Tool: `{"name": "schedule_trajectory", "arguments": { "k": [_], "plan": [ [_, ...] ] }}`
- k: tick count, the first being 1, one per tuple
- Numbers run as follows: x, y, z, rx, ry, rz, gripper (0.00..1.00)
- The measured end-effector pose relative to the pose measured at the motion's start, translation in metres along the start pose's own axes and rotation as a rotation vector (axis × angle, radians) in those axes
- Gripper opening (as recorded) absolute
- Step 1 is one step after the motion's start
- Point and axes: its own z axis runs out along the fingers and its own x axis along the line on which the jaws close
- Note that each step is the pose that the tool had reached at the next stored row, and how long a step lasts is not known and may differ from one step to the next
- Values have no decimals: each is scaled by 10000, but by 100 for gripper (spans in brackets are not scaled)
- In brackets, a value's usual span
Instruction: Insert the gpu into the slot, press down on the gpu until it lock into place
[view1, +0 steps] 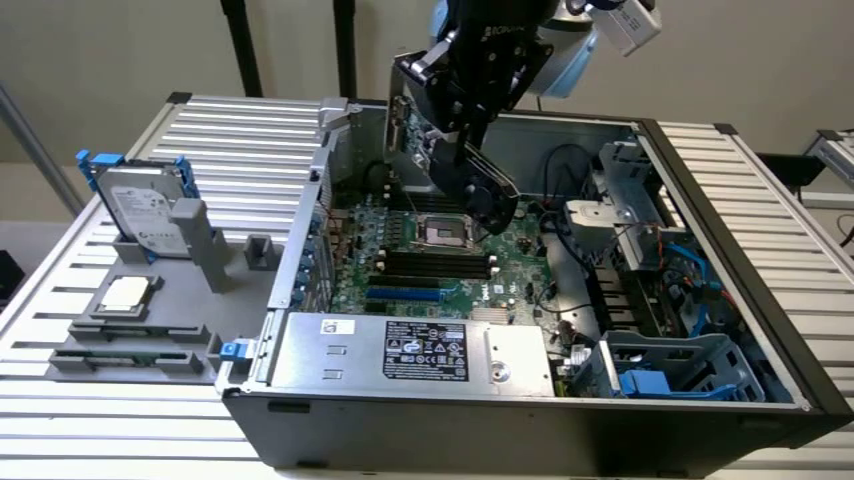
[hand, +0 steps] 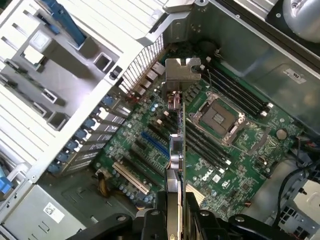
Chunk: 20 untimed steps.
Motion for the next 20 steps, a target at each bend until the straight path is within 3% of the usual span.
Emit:
{"name": "schedule_trajectory", "arguments": {
  "k": [20],
  "plan": [
    [0,1,-12,146,277,-3626,26]
  ]
}}
